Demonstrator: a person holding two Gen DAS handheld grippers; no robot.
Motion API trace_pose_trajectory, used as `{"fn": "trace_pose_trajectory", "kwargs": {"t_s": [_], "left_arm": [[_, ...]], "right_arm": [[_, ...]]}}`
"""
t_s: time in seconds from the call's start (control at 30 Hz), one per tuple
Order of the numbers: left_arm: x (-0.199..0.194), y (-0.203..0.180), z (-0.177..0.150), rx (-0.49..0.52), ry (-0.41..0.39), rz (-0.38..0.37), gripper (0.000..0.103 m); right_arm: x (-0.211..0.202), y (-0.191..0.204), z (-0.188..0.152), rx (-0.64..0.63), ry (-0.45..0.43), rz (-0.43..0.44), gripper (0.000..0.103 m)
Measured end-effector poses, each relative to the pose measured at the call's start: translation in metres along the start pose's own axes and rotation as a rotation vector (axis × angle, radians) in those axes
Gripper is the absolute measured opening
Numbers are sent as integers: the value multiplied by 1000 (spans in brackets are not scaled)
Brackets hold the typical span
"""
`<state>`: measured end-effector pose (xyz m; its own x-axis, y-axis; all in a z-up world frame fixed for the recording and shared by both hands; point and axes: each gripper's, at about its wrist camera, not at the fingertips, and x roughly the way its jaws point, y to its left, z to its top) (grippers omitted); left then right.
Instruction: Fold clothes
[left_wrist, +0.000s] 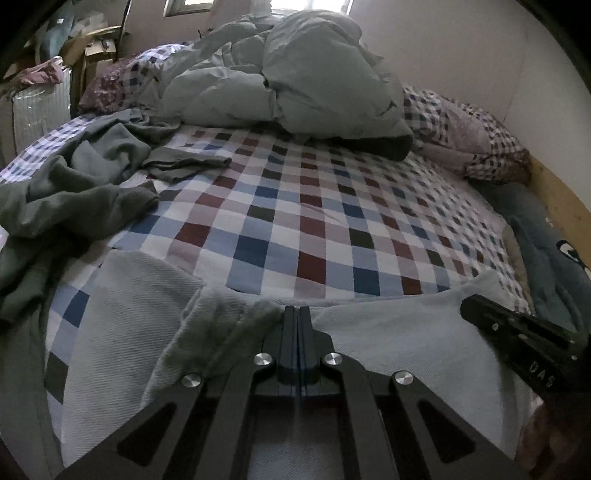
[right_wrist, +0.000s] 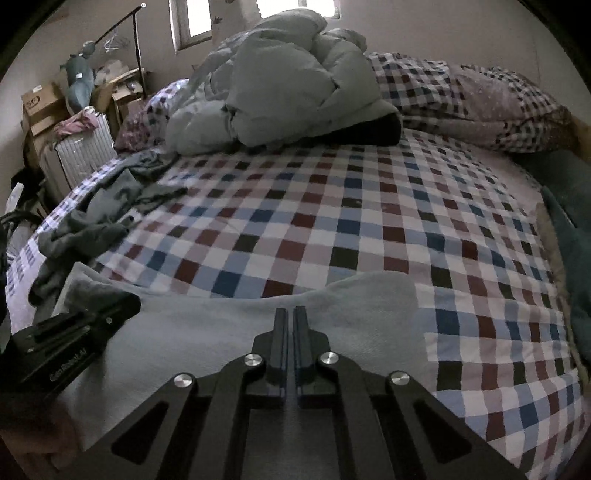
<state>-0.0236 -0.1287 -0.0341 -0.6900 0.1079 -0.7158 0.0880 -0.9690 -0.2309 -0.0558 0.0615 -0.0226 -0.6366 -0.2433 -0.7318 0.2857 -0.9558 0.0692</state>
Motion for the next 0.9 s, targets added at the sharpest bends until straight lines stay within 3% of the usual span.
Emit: {"fn": "trace_pose_trajectory", "kwargs": {"t_s": [0.17, 0.4, 0.47, 0.57, 0.63, 0.77, 0.9], "left_arm": [[-19, 1, 0, 1, -14, -22, 3], [-75, -18, -28, 85, -62, -89, 9], [-82, -26, -44, 113, -48, -91, 9], [-89, -36, -67, 148, -25, -94, 9], [-81, -34, -80, 121, -11, -81, 9], [-88, -43, -96, 169, -93, -17, 10], [-101, -47, -114, 170, -142, 36, 23]], "right_arm": [[-3, -5, 0, 25, 8, 42, 2], [-72, 18, -24, -54, -72, 93, 9], [-85, 27, -41, -80, -74, 92, 25], [-95, 38, -68, -111, -70, 76, 29], [-93, 44, -82, -130, -64, 72, 38], [-86, 39, -91, -127, -77, 105, 40], [-95, 28, -97, -80, -86, 139, 40]]}}
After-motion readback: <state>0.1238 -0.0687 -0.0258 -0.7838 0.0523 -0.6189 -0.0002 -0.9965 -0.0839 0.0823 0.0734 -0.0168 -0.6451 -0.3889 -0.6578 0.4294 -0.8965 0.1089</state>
